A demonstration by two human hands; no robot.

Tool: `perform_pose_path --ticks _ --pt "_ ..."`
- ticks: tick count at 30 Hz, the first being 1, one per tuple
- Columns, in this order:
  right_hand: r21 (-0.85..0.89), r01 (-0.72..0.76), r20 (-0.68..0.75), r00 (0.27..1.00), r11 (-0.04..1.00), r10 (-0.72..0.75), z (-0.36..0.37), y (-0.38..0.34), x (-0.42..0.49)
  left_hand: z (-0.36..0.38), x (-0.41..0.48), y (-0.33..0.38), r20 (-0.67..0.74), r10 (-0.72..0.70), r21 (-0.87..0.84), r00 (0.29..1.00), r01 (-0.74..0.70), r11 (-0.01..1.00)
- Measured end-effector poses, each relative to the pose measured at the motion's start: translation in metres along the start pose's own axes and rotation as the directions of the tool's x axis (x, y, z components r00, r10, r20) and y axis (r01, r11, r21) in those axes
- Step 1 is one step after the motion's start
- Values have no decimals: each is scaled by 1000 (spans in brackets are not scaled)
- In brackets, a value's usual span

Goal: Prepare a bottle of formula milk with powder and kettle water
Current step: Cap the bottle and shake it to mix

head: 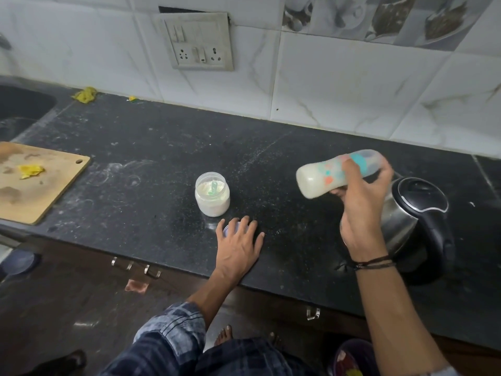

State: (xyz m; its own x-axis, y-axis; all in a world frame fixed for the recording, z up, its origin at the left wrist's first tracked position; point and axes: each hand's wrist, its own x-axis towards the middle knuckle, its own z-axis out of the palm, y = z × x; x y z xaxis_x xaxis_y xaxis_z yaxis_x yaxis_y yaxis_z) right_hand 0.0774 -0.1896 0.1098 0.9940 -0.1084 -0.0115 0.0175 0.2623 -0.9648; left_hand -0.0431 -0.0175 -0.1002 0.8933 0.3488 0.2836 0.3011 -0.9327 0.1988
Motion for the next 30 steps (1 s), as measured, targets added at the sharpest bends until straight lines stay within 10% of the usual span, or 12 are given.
perform_pose_path --ticks 6,11,15,30 --pt "-169 -30 175 983 985 59 -2 3 1 0 0 -1 8 6 0 1000 -6 1000" --pt "-6 -35 18 999 999 35 0 -1 1 -3 0 1 9 1 11 1000 -1 1000" --pt "-218 -52 235 966 975 104 -5 2 3 -2 0 0 21 0 9 1000 -1 1000" --pt "-187 -105 153 979 977 135 -2 11 -3 -3 -2 1 -13 8 25 1000 -8 1000"
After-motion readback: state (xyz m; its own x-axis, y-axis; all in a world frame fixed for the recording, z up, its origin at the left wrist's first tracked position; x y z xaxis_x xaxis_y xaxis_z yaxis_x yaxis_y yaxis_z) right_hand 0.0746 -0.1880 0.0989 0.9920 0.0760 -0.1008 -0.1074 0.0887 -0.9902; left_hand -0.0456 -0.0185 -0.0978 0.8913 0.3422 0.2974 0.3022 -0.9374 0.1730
